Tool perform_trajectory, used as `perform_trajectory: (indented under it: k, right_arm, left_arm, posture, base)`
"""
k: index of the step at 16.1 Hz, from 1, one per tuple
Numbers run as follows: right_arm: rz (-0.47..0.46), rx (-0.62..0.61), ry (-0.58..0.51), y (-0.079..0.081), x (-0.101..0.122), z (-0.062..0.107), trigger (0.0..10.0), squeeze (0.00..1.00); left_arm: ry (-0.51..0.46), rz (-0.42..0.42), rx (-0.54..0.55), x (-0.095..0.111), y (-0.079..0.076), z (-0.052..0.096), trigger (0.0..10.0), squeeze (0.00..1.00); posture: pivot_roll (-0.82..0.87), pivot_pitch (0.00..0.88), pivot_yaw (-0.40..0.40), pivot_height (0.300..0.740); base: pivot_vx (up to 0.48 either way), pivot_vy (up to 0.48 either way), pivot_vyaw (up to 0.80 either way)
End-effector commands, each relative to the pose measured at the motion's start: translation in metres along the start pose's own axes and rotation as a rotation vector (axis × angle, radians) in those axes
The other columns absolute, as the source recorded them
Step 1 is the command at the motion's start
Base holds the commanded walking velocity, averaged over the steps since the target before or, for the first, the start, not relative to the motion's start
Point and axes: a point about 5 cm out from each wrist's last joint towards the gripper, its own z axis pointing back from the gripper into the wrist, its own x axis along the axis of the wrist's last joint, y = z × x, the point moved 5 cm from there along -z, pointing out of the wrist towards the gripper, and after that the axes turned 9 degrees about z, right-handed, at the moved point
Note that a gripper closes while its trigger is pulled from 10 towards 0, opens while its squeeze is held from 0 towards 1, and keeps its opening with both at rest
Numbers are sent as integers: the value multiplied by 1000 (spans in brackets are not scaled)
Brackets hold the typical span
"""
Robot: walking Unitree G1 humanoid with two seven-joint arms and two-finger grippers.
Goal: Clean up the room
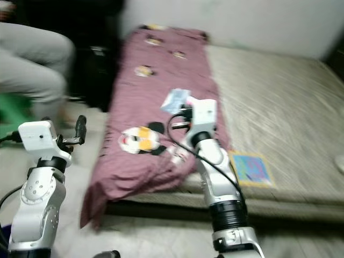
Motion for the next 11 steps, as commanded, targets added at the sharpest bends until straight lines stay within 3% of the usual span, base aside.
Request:
perform_trajectory:
  k: [1, 3, 5, 8, 11]
  right_arm:
    - [20, 9, -3, -2, 0, 0, 10000, 0]
    - [14, 15, 4, 3, -6, 2, 10000, 0]
    - [-14, 20, 10, 13, -11, 8, 10000, 0]
    - [-25, 32, 11, 25, -15, 11, 10000, 0]
    - [-31, 22, 28, 25, -21, 18, 10000, 0]
  left_arm:
    - [-6, -13, 5, 2, -2, 2, 10000, 0]
    - [15, -40, 13, -10, 3, 11, 10000, 0]
    - [54, -19, -6, -21, -2, 14, 10000, 0]
    - [70, -15, -38, -25, -8, 12, 10000, 0]
    - [81, -29, -63, -29, -13, 17, 10000, 0]
  posture:
    - [9, 52, -123, 740]
    - [5, 29, -107, 740]
    - [7, 6, -93, 740]
    - [-5, 17, -56, 740]
    - [-9, 37, -60, 740]
  base:
    - [0, 0, 794]
    - [0, 0, 794]
    - [0, 0, 794]
    - [0, 0, 794]
    - [0, 0, 794]
